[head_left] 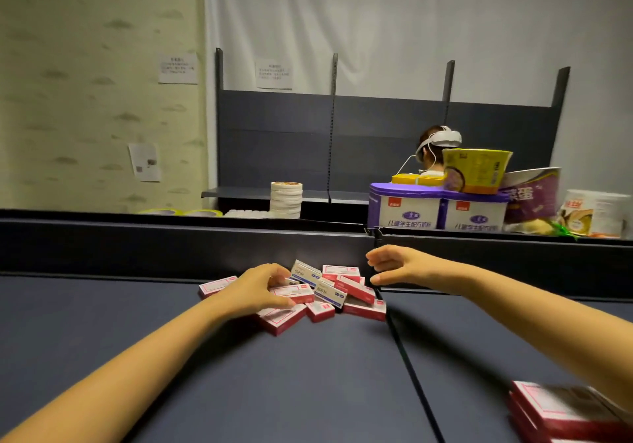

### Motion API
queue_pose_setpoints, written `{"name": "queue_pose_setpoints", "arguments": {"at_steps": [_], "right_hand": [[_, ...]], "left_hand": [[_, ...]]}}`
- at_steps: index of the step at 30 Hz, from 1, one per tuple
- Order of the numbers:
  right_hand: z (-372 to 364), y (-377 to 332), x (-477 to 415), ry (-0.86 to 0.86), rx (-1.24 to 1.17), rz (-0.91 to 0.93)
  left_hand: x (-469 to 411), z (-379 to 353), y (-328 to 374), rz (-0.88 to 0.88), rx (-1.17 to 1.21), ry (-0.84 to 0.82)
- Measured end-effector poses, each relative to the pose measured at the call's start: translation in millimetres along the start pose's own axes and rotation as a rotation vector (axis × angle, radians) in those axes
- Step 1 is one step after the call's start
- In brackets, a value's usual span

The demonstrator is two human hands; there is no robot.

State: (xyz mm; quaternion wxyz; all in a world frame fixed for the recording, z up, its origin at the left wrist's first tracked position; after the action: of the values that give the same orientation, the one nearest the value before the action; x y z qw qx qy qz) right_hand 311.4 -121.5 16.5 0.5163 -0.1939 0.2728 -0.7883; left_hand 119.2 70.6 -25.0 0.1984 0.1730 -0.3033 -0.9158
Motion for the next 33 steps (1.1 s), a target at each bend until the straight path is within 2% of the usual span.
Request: {"name": "queue_pose_setpoints", "arguments": {"at_steps": [10, 18, 27, 33], "right_hand": [[-29, 13, -22, -0.052, 0.164, -0.133], [-25, 7, -9, 0.037, 0.135, -0.099], [17, 5, 91, 0.078, -0.012, -0.040], [43, 37, 177, 0.118, -0.080, -0.039]], "left_hand": [[1, 0, -8, -0.006, -0.049, 0.040], [8, 7, 2, -0.003, 0.082, 0.067], [42, -6, 75, -0.158, 0.175, 0.056], [72, -51, 138, -0.239, 0.233, -0.047]]}}
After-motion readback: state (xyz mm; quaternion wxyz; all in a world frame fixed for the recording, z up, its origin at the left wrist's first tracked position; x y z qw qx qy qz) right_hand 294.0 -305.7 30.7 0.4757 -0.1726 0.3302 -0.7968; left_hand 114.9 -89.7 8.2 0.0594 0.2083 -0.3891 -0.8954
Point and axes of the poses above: each hand's wrist, its own x-axis away from the middle knuckle, its own z-axis out of the back of the hand, y = z × x, the point moved 3 cm from there along -x, towards the middle knuckle, and after that the axes turned 5 degrees about x, right-handed, at the moved point
